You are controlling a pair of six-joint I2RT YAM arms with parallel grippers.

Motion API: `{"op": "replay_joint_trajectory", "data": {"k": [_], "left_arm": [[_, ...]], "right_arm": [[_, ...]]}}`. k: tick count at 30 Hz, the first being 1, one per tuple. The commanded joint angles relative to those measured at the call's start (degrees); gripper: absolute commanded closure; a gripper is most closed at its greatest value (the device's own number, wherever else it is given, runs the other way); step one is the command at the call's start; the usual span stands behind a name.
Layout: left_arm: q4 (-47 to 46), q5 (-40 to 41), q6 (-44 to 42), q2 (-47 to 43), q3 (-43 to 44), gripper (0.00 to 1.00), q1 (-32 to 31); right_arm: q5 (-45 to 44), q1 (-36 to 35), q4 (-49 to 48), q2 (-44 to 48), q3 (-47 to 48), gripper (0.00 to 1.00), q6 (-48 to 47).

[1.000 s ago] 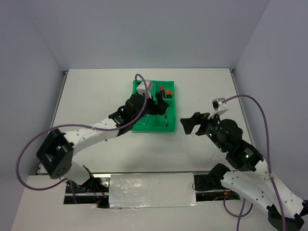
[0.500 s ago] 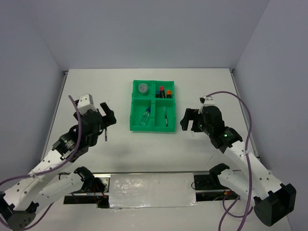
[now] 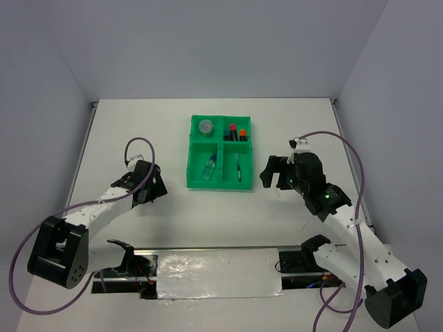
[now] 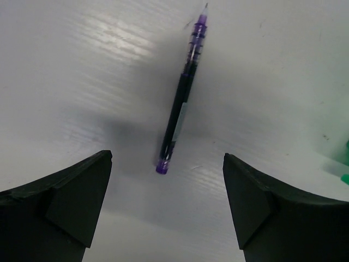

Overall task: Sort the stationery into containers
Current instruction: Pick up the pen from the center of the board.

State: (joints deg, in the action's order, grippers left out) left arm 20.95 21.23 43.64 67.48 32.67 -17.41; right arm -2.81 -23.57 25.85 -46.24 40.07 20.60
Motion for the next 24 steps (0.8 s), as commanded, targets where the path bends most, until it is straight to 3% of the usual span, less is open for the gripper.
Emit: {"op": "replay_joint_trajectory", "data": {"k": [1,5,14,17,21,24], "left_arm": [[-6.62,-4.44,-1.35,3.43,1.96,0.05,1.06],[-6.63,-6.9,-2.24,6.16,2.84,0.09,3.25],[3.55,-13.05,-6.63,17.22,11.97,0.16,8.35],[9.25,-12.54,-8.83,20.57,16.02,0.19,8.45],[10.34,-10.86,-9.36,21.02,14.71,0.21,8.53],[11.13,-10.87,-9.62,23.13,14.62,0.29,8.45]], "right_arm": [[1.58,0.46,-1.24,1.5,1.5,0.0,-1.26],[2.1,0.46,-1.5,2.99,0.97,0.0,-1.27],[6.49,0.46,-4.05,5.81,-0.43,0.0,-1.18],[7.11,0.46,-3.7,6.68,0.0,0.0,-1.88],[8.25,0.54,-3.87,8.88,-0.08,0.0,-2.41],[9.57,0.54,-3.87,10.11,0.09,0.0,-2.58]]}}
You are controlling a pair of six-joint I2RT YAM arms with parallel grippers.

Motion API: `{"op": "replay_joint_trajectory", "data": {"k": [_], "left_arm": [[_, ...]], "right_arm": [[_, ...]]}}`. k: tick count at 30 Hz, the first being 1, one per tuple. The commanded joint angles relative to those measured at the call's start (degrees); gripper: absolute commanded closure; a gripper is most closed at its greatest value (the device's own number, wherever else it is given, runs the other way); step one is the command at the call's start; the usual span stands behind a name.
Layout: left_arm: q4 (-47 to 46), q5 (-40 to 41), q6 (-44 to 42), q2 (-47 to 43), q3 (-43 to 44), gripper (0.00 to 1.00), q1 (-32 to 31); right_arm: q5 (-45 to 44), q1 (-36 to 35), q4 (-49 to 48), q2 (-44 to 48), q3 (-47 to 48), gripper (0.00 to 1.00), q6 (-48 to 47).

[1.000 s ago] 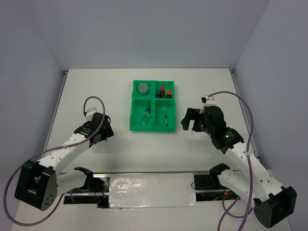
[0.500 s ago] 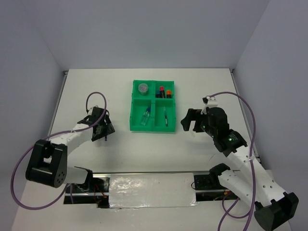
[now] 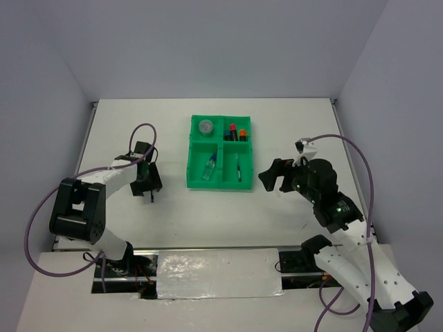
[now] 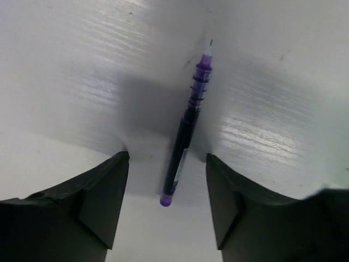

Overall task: Sort the stationery into containers
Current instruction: Pick up the pen from the center of the board.

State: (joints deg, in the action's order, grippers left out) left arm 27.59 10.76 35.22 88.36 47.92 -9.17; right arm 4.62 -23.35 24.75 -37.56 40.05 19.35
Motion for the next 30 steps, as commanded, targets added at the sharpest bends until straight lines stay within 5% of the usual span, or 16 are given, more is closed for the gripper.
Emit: {"op": "replay_joint_trajectory", "data": {"k": [1,7,10,13,21,25,30], "left_arm": [[4.66,-0.13,-1.12,2.69,-0.72,0.33,0.2],[1.68,-0.65,0.11,5.94,-2.66,0.48,-0.59],[-1.4,-2.76,0.37,7.89,-4.67,0.67,-0.41],[-1.85,-2.94,0.46,7.09,-5.82,1.0,-0.41],[-6.84,-8.82,1.86,-0.27,-12.03,1.0,-0.5],[-6.6,-8.57,3.44,-20.43,-15.75,1.0,-2.34],[3.75,-2.79,4.85,-37.8,-10.15,1.0,-6.56]], "right_arm": [[2.32,0.24,-2.78,2.13,0.11,0.0,-1.34],[3.81,0.33,-3.57,4.6,-0.59,0.0,-1.25],[4.43,0.41,-3.92,5.3,-1.2,0.0,-0.99],[6.61,0.24,-5.24,5.31,-2.08,0.0,-0.72],[13.3,3.83,-8.14,2.15,-3.58,0.0,0.24],[15.24,8.31,-7.97,-1.89,-3.75,0.0,0.33],[8.05,9.03,-5.86,-11.56,-2.61,0.0,0.68]]}}
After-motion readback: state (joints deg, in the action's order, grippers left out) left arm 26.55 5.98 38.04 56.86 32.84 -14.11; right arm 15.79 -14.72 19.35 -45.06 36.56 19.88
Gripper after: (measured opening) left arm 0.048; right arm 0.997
